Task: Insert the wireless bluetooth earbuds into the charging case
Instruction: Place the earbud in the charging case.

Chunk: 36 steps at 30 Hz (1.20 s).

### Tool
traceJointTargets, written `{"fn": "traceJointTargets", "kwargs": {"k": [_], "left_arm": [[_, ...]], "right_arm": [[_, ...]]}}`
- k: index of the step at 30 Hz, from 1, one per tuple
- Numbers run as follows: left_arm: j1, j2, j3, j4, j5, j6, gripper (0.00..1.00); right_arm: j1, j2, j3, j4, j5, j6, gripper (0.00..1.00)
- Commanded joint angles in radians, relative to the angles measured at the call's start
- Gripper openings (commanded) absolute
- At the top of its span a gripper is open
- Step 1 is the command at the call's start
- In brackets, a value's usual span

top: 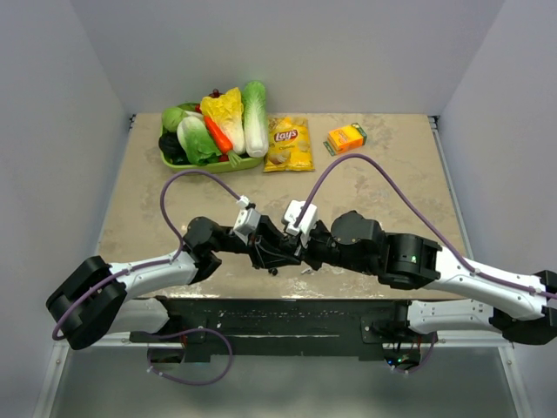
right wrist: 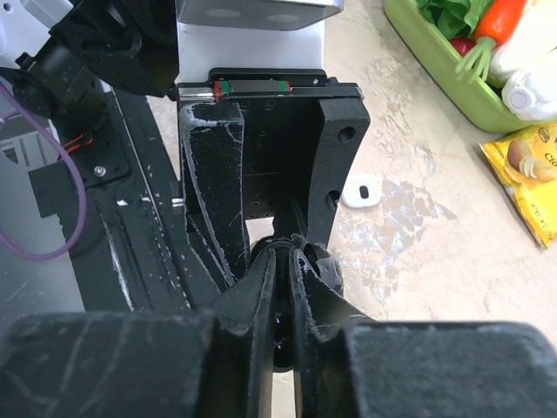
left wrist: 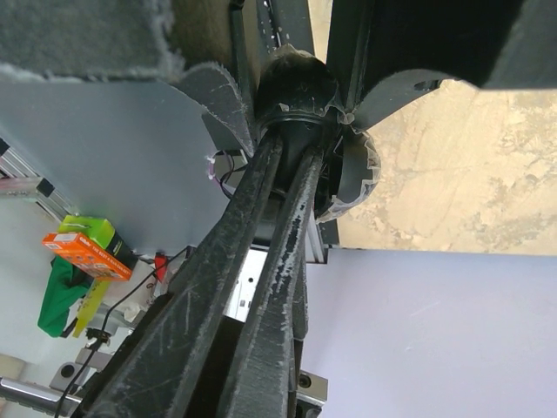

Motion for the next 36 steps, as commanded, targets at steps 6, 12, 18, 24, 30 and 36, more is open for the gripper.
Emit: {"fn": "traceJointTargets", "kwargs": {"k": [6, 12, 18, 24, 30, 36], "left_arm": [[-0.006, -0.012, 0.001, 0.149, -0.041, -0.021, 0.00], [-0.006, -0.006, -0.010, 0.166, -0.044, -0.025, 0.00], [-0.006, -0.001, -0.025, 0.188, -0.051, -0.033, 0.00], [-0.006, -0.018, -0.076, 0.185, -0.131, 0.001, 0.00], [-0.006, -0.073, -0.137, 0.197, -0.214, 0.027, 0.00], [-0.006, -0.115, -0.176, 0.197, -0.238, 0.033, 0.00]], "right_arm": [[0.008, 0.008, -0.009, 0.043, 0.044, 0.047, 0.23], [0.007, -0.014, -0.003, 0.064, 0.065, 0.075, 0.34], [0.007, -0.067, 0.002, 0.099, 0.107, 0.098, 0.40], [0.007, -0.343, -0.153, 0.254, 0.316, 0.165, 0.50], [0.005, -0.386, -0.280, 0.201, 0.469, 0.262, 0.52], [0.007, -0.337, -0.388, 0.256, 0.414, 0.353, 0.53]]}}
